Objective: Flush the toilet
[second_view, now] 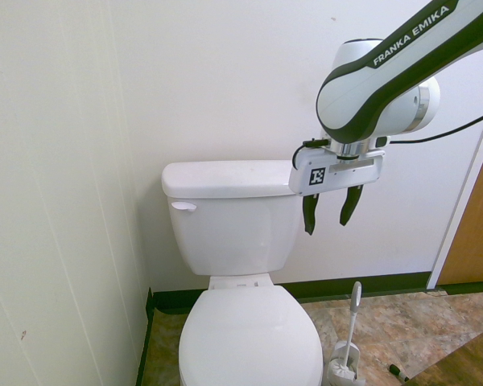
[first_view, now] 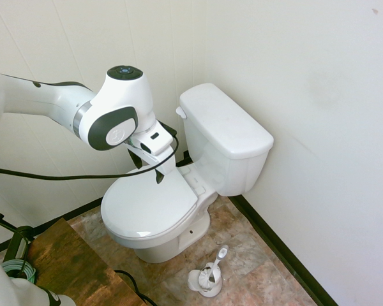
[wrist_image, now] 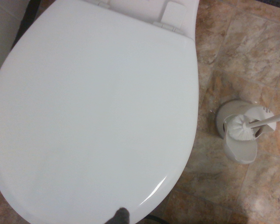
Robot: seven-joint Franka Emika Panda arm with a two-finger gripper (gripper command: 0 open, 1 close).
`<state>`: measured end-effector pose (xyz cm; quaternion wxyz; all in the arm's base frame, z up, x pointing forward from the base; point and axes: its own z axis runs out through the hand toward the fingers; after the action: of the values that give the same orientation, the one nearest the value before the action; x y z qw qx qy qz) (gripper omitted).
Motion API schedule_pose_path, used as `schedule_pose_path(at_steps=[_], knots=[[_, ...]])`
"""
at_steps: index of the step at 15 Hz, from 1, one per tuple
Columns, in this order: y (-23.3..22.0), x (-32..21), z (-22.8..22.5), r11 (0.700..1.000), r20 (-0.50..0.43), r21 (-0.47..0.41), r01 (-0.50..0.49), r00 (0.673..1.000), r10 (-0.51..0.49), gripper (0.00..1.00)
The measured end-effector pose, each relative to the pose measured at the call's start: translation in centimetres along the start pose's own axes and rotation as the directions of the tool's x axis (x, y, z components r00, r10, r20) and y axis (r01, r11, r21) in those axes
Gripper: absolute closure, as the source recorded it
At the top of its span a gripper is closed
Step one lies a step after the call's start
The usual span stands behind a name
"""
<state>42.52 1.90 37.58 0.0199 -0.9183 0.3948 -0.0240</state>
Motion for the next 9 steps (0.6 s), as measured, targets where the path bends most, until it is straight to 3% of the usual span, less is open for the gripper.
schedule_pose_path(at_steps=[4,9], knots=[[-1.1,0.5,-0.1,1.0,-0.006,0.007,-0.003,1.0,0.003,0.0],[-9.6,2.7,-0.6,0.998,-0.04,0.053,0.045,0.998,-0.043,0.0]])
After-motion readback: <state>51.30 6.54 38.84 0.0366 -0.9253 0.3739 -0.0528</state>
